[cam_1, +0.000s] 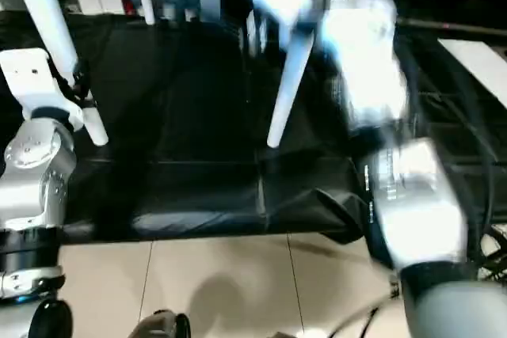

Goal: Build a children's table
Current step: Flip table

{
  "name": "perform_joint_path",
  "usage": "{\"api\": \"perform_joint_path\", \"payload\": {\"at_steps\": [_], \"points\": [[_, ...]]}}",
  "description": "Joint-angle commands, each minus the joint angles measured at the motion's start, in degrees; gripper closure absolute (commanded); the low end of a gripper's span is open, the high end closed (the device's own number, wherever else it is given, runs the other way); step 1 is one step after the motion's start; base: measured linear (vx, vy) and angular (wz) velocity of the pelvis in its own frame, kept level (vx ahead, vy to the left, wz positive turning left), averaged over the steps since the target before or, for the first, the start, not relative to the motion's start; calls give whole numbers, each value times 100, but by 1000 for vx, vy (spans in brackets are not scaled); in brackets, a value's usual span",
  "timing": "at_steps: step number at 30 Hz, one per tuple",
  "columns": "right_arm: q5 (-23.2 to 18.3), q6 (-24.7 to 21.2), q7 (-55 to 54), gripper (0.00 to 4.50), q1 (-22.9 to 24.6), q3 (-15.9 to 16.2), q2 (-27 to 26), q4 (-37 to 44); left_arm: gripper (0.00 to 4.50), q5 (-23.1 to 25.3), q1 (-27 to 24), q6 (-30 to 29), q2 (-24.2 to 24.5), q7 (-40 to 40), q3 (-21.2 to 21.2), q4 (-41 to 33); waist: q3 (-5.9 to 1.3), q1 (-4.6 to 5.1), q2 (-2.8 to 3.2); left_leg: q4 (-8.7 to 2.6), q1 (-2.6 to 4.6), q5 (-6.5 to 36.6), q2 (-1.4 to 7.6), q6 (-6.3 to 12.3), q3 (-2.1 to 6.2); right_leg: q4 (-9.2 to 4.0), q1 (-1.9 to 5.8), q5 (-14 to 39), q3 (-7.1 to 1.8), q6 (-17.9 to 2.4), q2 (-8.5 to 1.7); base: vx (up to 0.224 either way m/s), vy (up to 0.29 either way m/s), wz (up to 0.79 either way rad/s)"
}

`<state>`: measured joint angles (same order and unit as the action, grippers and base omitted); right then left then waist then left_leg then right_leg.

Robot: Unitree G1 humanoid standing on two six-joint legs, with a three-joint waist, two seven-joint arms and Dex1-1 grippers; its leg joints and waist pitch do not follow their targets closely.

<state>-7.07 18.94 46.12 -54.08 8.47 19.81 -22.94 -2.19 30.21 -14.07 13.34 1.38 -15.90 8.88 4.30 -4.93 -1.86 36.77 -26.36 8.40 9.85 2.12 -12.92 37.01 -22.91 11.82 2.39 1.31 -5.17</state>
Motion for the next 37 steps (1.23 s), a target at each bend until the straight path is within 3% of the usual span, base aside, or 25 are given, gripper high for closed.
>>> {"api": "perform_joint_path", "payload": {"at_steps": [1,4,5,8,11,12,13,16,20,22,23,24,25,26,27,28,29,30,31,32,33,34,35,36,37], "points": [[45,-597,-389,12,524,-143,36,797,278,6,-44,23,145,322,208,-250,-489,61,191,-642,480,2542,374,-854,339,-404,34,897,-156,-920,-281,0,0,0],[23,-1118,-626,12,1203,-251,93,1493,278,51,-105,0,276,394,273,-314,-467,42,199,-680,564,3143,365,-1106,356,-506,-39,1518,-184,-707,-289,0,0,0],[6,-1231,-675,12,1432,-277,113,1650,223,-49,-141,-44,291,490,256,-379,-474,57,190,-676,577,3264,366,-1164,368,-516,-52,1591,-187,-679,-301,0,0,0],[-50,-1461,-791,12,1785,-325,123,1900,204,-161,-206,-116,326,624,253,-487,-456,72,181,-697,531,3325,360,-1168,391,-526,-38,1688,-177,-676,-315,0,0,0],[-237,-1992,-1089,12,2451,-420,47,2453,173,-241,-331,-223,373,728,231,-611,-406,62,176,-710,599,3644,353,-1145,405,-627,-68,2219,-192,-565,-324,0,0,0],[-322,-2226,-1266,12,2838,-476,-53,2668,166,-282,-425,-227,410,786,182,-657,-422,68,182,-716,603,3650,350,-1150,423,-640,-51,2264,-188,-558,-336,0,0,0],[-331,-2280,-1291,12,2884,-483,-66,2714,166,-294,-434,-226,417,793,178,-658,-434,74,180,-720,594,3584,349,-1139,422,-633,-37,2188,-186,-557,-332,0,0,0],[-518,-2794,-1570,12,3621,-535,-282,3023,127,-432,-736,-100,503,972,93,-697,-427,98,189,-776,543,3542,344,-1117,438,-629,-15,2034,-169,-560,-308,0,0,0],[-594,-2899,-1624,12,4029,-518,-356,3011,111,-552,-1068,84,431,1078,-14,-740,-397,139,209,-760,617,4074,328,-1221,472,-714,-56,2728,-138,-480,-327,0,0,0],[-557,-2987,-1737,12,4459,-509,-373,3071,83,-815,-1611,241,288,1270,-147,-960,-328,193,253,-839,610,4418,351,-1243,515,-761,-36,2785,-88,-482,-303,-3,22,-10],[-383,-3029,-1951,12,4768,-524,-416,3107,83,-905,-2129,377,207,1349,-186,-1256,-312,225,281,-908,608,4763,340,-1296,528,-763,7,2971,-24,-438,-247,-5,44,-20],[-383,-3029,-1951,12,4768,-524,-416,3107,83,-905,-2129,377,207,1349,-186,-1256,-335,223,274,-917,624,4847,343,-1319,541,-762,21,2964,-22,-447,-250,-2,49,-22],[-270,-3000,-2054,12,4858,-530,-431,3089,83,-932,-2306,361,160,1330,-209,-1387,-294,279,281,-1021,596,5145,346,-1343,535,-744,74,3048,63,-429,-183,-16,37,-19],[-203,-3106,-2191,12,4943,-541,-462,3100,83,-957,-2478,406,103,1309,-226,-1533,-306,264,327,-1196,516,5362,362,-1372,452,-591,171,2848,156,-456,-70,-16,37,-19],[-96,-3335,-2611,12,5023,-653,-627,3090,83,-989,-2843,430,-59,1242,-163,-1945,-337,230,349,-1304,436,5368,383,-1378,401,-361,276,2507,161,-513,-38,-58,14,-13],[-112,-3469,-2769,12,5049,-714,-712,3079,83,-977,-3004,487,-128,1215,-106,-2124,-302,165,337,-1572,243,5397,419,-1407,233,38,413,1964,181,-579,39,-115,-20,-4],[-63,-3439,-2891,12,5061,-752,-763,3058,83,-966,-3138,555,-205,1195,-14,-2293,-291,-155,334,-1909,-169,5358,383,-1478,-131,727,713,2042,198,-481,182,-115,-20,-4],[27,-3386,-3001,12,5063,-762,-780,3054,83,-873,-3223,387,-240,1087,86,-2411,-322,-223,153,-1741,-73,4620,327,-1341,-305,701,616,2518,-21,-368,140,-70,-82,15],[64,-3363,-3087,12,5060,-787,-810,3034,83,-670,-3268,260,-256,926,212,-2477,-291,12,-276,470,1110,2359,-52,-969,144,-1081,-840,5603,-534,155,-537,147,-137,23],[15,-3370,-3168,12,5064,-835,-870,3026,83,-483,-3330,304,-329,757,292,-2536,-203,55,-8,504,497,830,-201,-457,746,-1164,-165,5774,-995,-106,-744,147,-137,23],[-39,-3382,-3228,12,5060,-880,-924,3017,83,-389,-3378,359,-405,657,354,-2584,-183,-11,42,442,481,858,-190,-511,873,-1057,32,5451,-902,-297,-745,141,-57,6],[-105,-3382,-3234,12,5046,-909,-961,3012,83,-214,-3398,512,-461,532,418,-2584,-132,34,44,164,993,2161,-20,-802,850,-930,-292,5026,-411,-474,-395,-91,5,18],[-123,-3337,-3231,12,5028,-907,-972,3012,83,-57,-3411,475,-473,451,507,-2569,-243,101,214,-391,1020,3742,185,-1038,886,-524,-198,3118,-219,-561,86,-91,5,18],[-115,-3299,-3233,12,5007,-900,-975,2991,83,5,-3397,440,-471,422,553,-2539,-236,139,300,-707,861,4289,298,-912,921,-443,49,1974,-186,-623,71,-133,-6,21],[-95,-3315,-3247,12,4975,-901,-995,2972,83,8,-3380,489,-485,444,570,-2539,-230,148,335,-771,839,4377,308,-877,898,-450,97,1663,-170,-644,42,0,0,0]]}}
